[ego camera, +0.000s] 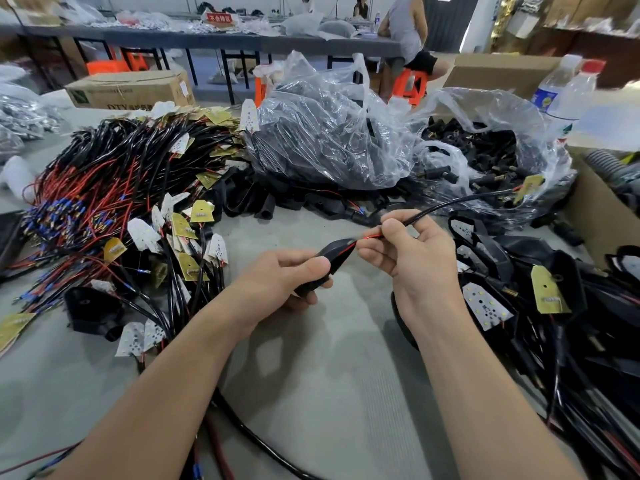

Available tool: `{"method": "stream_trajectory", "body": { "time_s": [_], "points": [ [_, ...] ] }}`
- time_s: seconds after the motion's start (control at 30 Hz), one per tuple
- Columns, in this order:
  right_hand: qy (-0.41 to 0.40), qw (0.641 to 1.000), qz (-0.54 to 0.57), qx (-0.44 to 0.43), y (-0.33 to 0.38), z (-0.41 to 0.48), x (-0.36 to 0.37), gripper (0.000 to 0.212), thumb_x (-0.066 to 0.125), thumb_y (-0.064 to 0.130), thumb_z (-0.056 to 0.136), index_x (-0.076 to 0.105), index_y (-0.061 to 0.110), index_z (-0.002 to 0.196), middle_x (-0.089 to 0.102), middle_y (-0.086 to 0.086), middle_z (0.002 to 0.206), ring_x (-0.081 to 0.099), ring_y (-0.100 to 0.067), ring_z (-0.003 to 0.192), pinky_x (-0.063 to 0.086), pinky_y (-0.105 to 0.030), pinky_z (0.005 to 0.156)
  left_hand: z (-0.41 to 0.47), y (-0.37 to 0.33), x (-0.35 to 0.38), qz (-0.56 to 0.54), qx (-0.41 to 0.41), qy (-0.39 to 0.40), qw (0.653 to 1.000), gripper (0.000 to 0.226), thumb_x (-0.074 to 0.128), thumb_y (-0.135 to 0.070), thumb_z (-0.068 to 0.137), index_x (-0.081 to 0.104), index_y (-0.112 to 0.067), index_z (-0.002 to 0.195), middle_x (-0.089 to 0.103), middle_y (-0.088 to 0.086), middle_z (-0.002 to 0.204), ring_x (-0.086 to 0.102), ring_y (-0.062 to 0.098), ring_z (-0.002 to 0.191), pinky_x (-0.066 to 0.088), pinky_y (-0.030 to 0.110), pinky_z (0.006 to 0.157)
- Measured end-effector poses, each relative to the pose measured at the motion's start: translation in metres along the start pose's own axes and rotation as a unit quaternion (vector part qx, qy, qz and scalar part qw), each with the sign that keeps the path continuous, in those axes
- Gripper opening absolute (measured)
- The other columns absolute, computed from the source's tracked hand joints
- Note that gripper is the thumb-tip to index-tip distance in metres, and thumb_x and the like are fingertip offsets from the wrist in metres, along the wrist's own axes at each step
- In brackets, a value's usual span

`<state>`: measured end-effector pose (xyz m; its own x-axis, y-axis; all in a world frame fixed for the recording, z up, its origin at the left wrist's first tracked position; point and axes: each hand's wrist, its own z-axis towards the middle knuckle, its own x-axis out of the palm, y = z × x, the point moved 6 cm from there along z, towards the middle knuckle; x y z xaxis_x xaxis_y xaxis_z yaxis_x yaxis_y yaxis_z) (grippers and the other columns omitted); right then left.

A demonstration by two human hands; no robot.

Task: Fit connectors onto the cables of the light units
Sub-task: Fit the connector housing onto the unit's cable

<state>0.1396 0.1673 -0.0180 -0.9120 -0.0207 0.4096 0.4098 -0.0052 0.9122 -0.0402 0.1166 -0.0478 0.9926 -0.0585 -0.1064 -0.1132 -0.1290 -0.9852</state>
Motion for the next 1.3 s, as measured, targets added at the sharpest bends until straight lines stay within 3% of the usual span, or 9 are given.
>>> {"method": "stream_trajectory", "body": {
  "time_s": [0.17,0.37,0.53,0.67,0.8,0.9,1.07,1.17,1.3],
  "points": [
    [0.046,0.995,-0.080,-0.021,0.003,-0.004,0.007,0.014,0.056,-0.005,0.097,0.062,0.005,0.090,0.070,-0.012,0.065,0.070,-0.022,0.055,0.057,-0.027,0.055,0.002,0.003,0.001,-0.079,-0.022,-0.025,0.996,0.037,0.059,-0.041,0.098,0.076,-0.009,0.105,0.076,0.018,0.102,0.069,0.019,0.071,0.058,0.026,0.061],
    [0.110,0.980,-0.163,0.017,-0.012,-0.014,0.028,0.017,0.058,-0.007,0.095,0.067,0.004,0.084,0.066,-0.013,0.061,0.062,-0.019,0.049,0.053,-0.025,0.048,0.002,0.003,0.002,-0.055,0.004,0.010,0.998,0.037,0.060,-0.052,0.095,0.080,-0.021,0.090,0.078,0.010,0.092,0.076,0.023,0.080,0.057,0.026,0.066],
    [0.047,0.966,-0.245,-0.066,-0.005,-0.009,0.019,0.012,0.072,0.013,0.087,0.074,0.020,0.078,0.063,-0.010,0.055,0.049,-0.012,0.044,0.041,-0.025,0.049,-0.001,0.000,0.006,-0.083,-0.001,0.066,0.994,0.051,0.047,-0.064,0.093,0.078,-0.024,0.101,0.077,0.017,0.102,0.064,0.018,0.057,0.051,0.022,0.054],
    [-0.002,0.954,-0.281,-0.104,0.001,-0.011,0.011,0.008,0.079,0.025,0.075,0.079,0.032,0.079,0.075,0.007,0.073,0.068,-0.014,0.069,0.056,-0.037,0.072,-0.004,-0.001,0.012,-0.093,0.006,0.140,0.986,0.033,0.061,-0.035,0.095,0.072,-0.021,0.122,0.075,0.015,0.104,0.047,0.011,0.052,0.040,0.016,0.051],
    [0.009,0.944,-0.316,-0.100,0.003,-0.011,0.014,0.030,0.084,0.015,0.072,0.078,0.032,0.096,0.060,0.019,0.131,0.066,0.006,0.099,0.051,-0.029,0.094,-0.003,0.001,0.008,-0.107,-0.015,0.139,0.984,0.023,0.062,-0.033,0.096,0.079,-0.021,0.104,0.073,0.009,0.085,0.032,0.005,0.041,0.029,0.015,0.043],
    [0.127,0.983,-0.134,0.016,-0.014,-0.014,0.028,0.049,0.074,0.003,0.072,0.057,0.025,0.112,0.073,-0.013,0.105,0.073,-0.025,0.089,0.058,-0.043,0.087,-0.005,0.002,0.001,-0.151,-0.047,0.105,0.982,0.035,0.058,-0.040,0.088,0.070,-0.008,0.096,0.051,0.004,0.053,0.022,0.004,0.035,0.024,0.016,0.037],
    [0.253,0.964,-0.045,0.074,-0.020,-0.015,0.030,0.090,0.061,-0.015,0.071,0.045,0.034,0.145,0.067,-0.014,0.101,0.062,-0.032,0.090,0.056,-0.049,0.089,-0.010,0.006,0.002,-0.112,-0.082,0.140,0.980,0.059,0.054,-0.042,0.092,0.066,0.010,0.118,0.032,-0.003,0.040,0.015,0.006,0.035,0.020,0.017,0.037],
    [0.306,0.948,-0.045,0.071,-0.014,-0.012,0.021,0.075,0.065,-0.020,0.069,0.058,0.019,0.133,0.069,-0.015,0.100,0.064,-0.028,0.088,0.058,-0.035,0.085,-0.008,0.003,0.000,-0.065,-0.057,0.110,0.990,0.054,0.057,-0.046,0.092,0.076,0.004,0.098,0.028,-0.004,0.038,0.016,0.006,0.034,0.020,0.018,0.038],
    [0.187,0.976,-0.108,0.024,-0.005,0.001,0.000,0.046,0.072,-0.019,0.075,0.068,0.012,0.109,0.076,-0.001,0.090,0.072,-0.013,0.087,0.059,-0.026,0.079,0.002,0.001,-0.014,-0.096,-0.033,-0.026,0.994,0.041,0.062,-0.037,0.092,0.074,0.003,0.095,0.025,-0.005,0.042,0.016,0.007,0.037,0.016,0.019,0.038]
  ]
}}
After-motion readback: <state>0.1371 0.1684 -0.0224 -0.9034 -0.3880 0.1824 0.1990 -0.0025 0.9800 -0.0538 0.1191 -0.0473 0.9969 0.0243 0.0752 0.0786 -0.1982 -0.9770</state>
